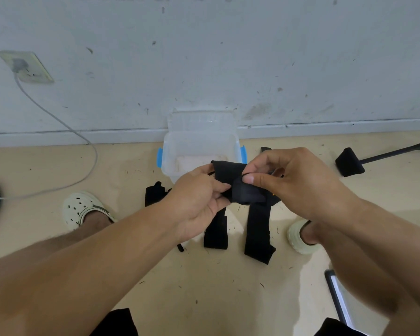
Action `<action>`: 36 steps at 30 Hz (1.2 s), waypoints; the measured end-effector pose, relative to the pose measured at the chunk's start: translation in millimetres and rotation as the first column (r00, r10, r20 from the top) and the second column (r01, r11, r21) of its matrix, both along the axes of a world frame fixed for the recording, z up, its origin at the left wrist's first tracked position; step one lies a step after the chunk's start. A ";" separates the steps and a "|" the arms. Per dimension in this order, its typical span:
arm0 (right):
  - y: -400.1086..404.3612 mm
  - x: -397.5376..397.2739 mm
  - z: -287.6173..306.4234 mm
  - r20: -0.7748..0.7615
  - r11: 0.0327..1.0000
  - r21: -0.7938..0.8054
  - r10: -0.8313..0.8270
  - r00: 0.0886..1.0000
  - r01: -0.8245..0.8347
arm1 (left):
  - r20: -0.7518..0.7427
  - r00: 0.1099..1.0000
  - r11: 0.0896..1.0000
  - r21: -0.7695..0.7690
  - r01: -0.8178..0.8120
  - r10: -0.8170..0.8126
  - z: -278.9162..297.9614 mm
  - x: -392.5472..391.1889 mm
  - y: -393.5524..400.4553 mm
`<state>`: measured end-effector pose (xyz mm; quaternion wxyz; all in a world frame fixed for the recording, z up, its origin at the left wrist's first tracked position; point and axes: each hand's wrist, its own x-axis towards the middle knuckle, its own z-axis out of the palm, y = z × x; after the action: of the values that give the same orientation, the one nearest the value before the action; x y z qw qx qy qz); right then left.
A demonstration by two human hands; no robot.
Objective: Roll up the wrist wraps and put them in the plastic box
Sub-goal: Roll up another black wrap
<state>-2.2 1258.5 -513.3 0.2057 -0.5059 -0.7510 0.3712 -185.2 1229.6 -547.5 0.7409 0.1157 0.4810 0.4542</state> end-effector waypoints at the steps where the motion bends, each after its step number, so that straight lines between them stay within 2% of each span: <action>1: 0.2 -0.4 -2.2 0.013 1.000 -0.006 -0.004 1.000 0.004 | 0.012 1.000 1.000 0.005 0.015 -0.015 1.0 0.7 -1.5; 9: 0.7 -5.6 -12.7 0.041 0.997 -0.051 -0.054 0.998 0.056 | 0.099 0.993 0.998 0.018 0.066 -0.067 6.7 1.0 -5.4; 14: 3.2 -5.0 -11.4 0.000 0.993 -0.087 -0.081 0.997 0.081 | 0.049 0.998 0.999 0.017 0.041 -0.042 6.0 3.3 -7.7; 17: 3.1 -4.0 -10.5 0.057 0.996 -0.001 -0.093 0.994 0.093 | 0.020 1.000 1.000 -0.014 -0.003 0.003 1.3 2.9 -6.9; 20: -0.7 0.7 -0.4 0.097 0.994 0.086 0.059 0.994 -0.068 | 0.017 1.000 0.999 -0.023 -0.022 0.023 0.8 -0.5 -4.8; 23: -5.9 7.3 3.5 0.191 0.956 0.097 0.254 0.948 -0.276 | 0.053 0.998 0.999 -0.035 -0.020 0.022 3.3 -5.1 -2.8; 26: -7.1 8.5 -6.3 0.272 0.940 0.191 0.227 0.935 -0.283 | 0.121 0.993 0.998 -0.067 0.003 0.006 4.9 -8.2 -2.7; 30: -6.0 2.5 -8.4 0.150 0.971 0.195 0.112 0.982 -0.140 | 0.178 0.984 0.995 -0.100 0.017 0.001 7.5 -6.7 -5.3; 34: -7.9 -0.2 -8.8 -0.108 0.998 -0.058 0.000 0.994 -0.006 | 0.159 0.987 0.994 -0.108 -0.020 0.037 11.0 -4.5 -5.7; 36: -6.7 -1.1 -8.8 -0.167 0.987 -0.148 -0.081 0.983 0.056 | 0.152 0.988 0.993 -0.112 -0.026 0.042 11.5 -3.7 -7.9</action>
<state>-3.3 1251.8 -522.1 0.2459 -0.5110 -0.6840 0.4589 -188.8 1221.8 -536.0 0.7731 0.0313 0.4486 0.4473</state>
